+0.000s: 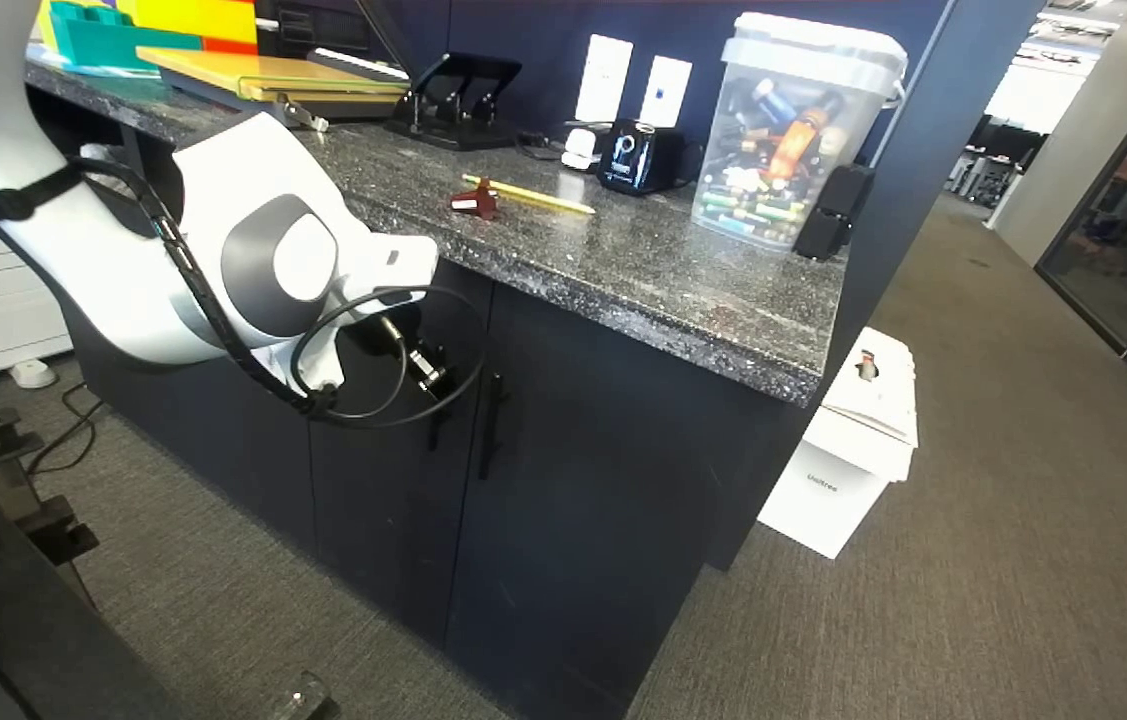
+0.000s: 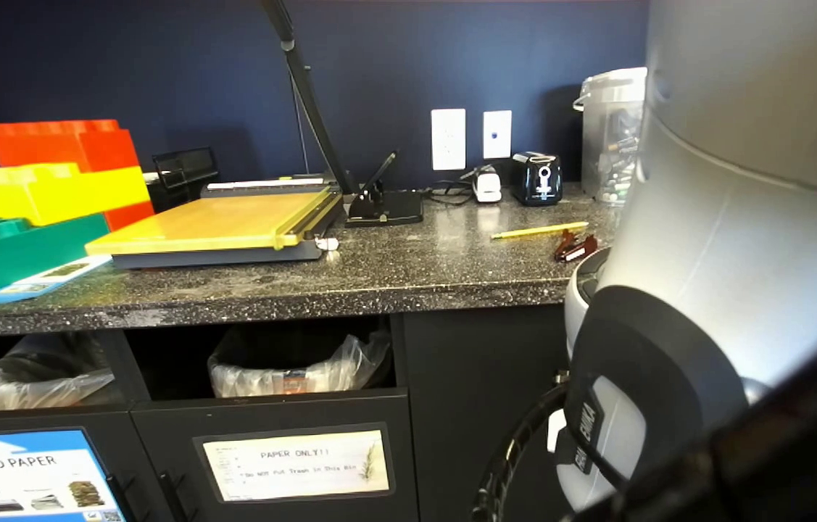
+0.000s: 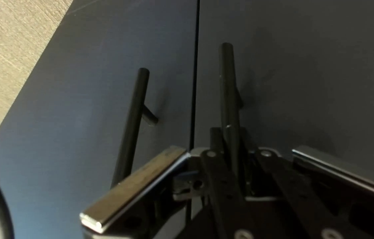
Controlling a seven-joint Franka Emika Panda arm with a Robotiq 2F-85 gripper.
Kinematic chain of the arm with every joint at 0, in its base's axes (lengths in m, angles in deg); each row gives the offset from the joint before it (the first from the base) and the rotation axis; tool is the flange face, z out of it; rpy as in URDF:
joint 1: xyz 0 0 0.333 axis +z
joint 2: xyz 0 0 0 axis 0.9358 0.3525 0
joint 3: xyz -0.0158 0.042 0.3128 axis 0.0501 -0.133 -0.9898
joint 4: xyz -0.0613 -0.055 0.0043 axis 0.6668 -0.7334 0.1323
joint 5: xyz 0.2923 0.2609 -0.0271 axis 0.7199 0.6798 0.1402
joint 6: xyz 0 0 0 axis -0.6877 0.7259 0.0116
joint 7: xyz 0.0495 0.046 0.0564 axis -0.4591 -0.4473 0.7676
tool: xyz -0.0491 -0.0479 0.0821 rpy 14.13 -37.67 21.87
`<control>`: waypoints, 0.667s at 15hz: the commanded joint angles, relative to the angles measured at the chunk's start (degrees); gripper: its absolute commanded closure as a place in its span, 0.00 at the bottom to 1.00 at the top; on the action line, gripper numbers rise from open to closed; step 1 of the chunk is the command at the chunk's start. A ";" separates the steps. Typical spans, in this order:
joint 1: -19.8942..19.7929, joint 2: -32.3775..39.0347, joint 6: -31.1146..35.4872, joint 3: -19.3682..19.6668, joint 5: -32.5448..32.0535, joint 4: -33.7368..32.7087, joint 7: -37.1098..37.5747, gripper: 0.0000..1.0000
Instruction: Open the left cabinet door
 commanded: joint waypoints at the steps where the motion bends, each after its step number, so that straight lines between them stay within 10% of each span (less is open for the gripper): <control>1: 0.21 0.51 -0.98 0.62 2.87 -1.43 -3.94 0.96; 10: -9.51 -9.43 -20.88 -7.97 -3.19 -5.51 -10.48 0.96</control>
